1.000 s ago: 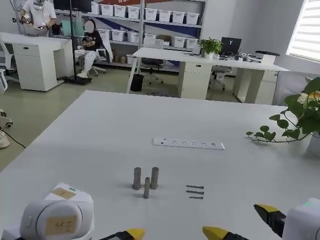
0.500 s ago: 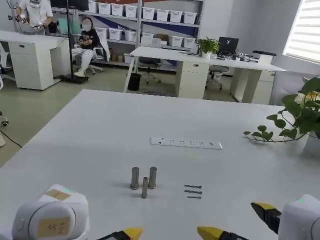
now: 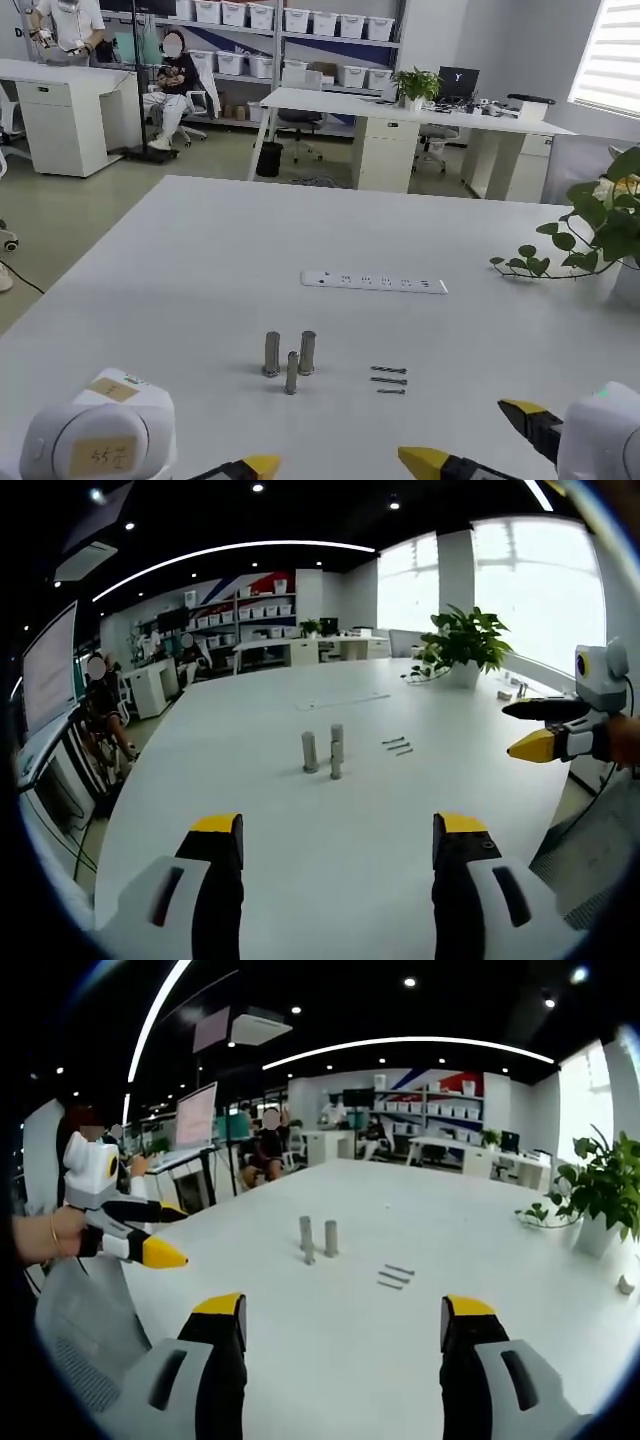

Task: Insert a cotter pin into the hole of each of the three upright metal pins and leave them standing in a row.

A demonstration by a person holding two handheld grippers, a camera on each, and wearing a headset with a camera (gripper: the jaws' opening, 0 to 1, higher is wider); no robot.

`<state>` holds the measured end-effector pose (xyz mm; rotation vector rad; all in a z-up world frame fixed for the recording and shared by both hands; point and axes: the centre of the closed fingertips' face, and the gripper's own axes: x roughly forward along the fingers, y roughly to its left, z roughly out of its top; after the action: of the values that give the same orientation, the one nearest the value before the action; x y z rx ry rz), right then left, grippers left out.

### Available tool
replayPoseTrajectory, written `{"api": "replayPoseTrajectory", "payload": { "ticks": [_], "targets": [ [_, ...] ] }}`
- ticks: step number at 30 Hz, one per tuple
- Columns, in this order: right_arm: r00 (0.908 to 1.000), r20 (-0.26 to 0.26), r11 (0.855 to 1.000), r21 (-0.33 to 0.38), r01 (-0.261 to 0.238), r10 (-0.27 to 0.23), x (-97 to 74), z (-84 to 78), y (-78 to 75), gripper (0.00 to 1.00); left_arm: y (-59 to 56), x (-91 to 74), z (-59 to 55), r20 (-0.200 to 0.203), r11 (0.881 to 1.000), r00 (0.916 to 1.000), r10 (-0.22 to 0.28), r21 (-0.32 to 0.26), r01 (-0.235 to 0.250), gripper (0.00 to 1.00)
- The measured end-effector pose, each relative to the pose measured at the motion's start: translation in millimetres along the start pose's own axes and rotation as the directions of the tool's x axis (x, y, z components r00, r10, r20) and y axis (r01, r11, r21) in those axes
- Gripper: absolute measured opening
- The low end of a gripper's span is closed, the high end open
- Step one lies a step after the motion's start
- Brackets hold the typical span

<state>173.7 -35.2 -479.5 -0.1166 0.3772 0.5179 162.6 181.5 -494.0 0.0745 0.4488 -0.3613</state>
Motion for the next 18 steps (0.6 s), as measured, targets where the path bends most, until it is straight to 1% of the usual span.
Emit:
{"api": "replayPoseTrajectory", "payload": {
  "ticks": [8, 10, 18],
  "targets": [
    [0.9998, -0.006, 1.000, 0.011, -0.019, 0.019, 1.8, -1.7, 0.8, 0.77, -1.7, 1.9, -0.5, -0.007, 1.000, 1.0000, -0.003, 0.006, 0.003, 0.75],
    [0.9995, -0.017, 0.999, 0.021, -0.027, 0.027, 2.2, -4.0, 1.4, 0.77, -2.0, 2.6, -1.3, -0.011, 1.000, 0.9999, -0.004, 0.007, 0.004, 0.75],
    [0.9990, -0.025, 0.999, 0.009, -0.037, 0.037, 3.5, -5.3, 2.6, 0.79, -3.1, 4.1, -0.8, -0.012, 1.000, 0.9999, -0.004, -0.001, 0.004, 0.74]
  ]
}}
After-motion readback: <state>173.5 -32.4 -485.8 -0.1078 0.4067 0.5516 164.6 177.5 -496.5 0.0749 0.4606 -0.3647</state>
